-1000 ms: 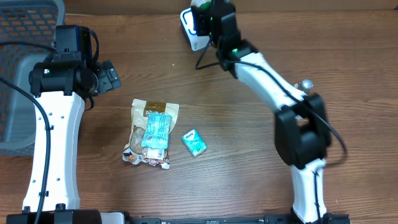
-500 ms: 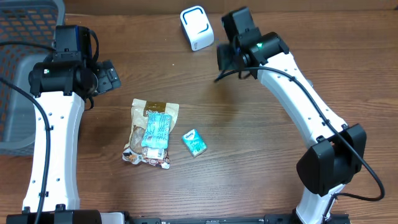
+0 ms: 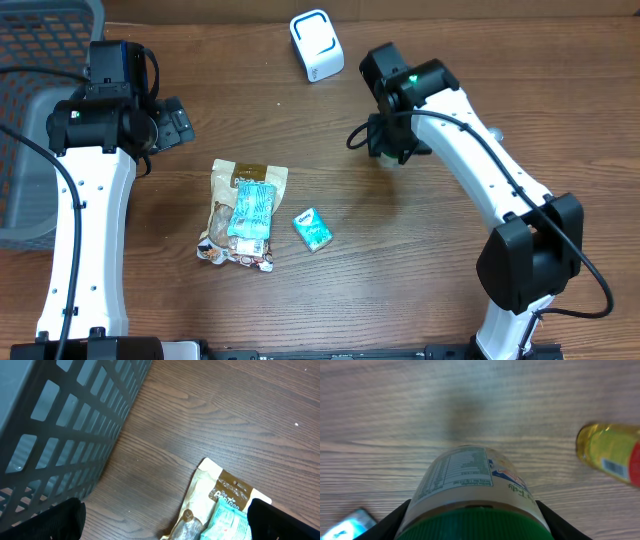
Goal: Scan the item barcode
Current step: 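Move the jar right and lower it onto the table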
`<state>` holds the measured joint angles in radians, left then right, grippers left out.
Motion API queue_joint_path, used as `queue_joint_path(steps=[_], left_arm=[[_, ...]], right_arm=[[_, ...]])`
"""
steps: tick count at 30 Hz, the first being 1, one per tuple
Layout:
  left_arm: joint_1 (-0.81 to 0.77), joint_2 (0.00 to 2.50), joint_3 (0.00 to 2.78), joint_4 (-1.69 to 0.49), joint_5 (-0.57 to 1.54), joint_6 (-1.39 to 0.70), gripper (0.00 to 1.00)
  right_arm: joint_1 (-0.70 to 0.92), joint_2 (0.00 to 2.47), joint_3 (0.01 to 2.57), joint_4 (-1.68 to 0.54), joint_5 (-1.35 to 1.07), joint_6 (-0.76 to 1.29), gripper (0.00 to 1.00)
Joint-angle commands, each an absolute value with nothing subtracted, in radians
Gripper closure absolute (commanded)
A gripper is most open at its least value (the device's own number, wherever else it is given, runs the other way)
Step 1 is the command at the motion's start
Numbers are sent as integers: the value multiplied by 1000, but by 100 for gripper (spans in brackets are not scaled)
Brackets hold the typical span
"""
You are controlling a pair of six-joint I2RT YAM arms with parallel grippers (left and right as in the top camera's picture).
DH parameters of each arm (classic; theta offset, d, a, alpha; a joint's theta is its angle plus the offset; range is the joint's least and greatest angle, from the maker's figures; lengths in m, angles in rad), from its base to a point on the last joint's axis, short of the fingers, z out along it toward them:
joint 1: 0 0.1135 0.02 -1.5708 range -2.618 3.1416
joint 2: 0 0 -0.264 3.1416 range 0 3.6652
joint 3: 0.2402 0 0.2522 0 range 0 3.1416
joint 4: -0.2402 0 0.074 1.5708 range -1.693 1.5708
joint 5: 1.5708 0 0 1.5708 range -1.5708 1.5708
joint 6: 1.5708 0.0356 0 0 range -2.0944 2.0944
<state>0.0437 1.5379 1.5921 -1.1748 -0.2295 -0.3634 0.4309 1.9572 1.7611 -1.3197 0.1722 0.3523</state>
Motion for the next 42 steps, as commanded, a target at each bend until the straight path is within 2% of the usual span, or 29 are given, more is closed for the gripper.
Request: queue_joint_path(steps=[1,13,18,23,25,31,42], left_arm=[[46,1533,1601,-1171,-243,-351,0],[46,1533,1601,-1171,-243,-351,1],[46,1533,1601,-1171,-243,-351,0],[46,1533,1601,-1171,-243,-351,0],[46,1533,1601,-1171,-243,-351,1],[46,1533,1601,-1171,-243,-351,1],[46,1533,1601,-1171,-243,-351,0]], right_arm=[[403,1947,1691,-1295,183,367,65],[312,1948,1451,-1147,178,367,64],[305,1948,1402,-1118,129,367,51],[305,1948,1401,-1115,127,367,20],[305,1948,1401,-1111,127,367,11],[305,1948,1401,-1095,133,366,2],[305,1948,1401,-810,139,256,0]])
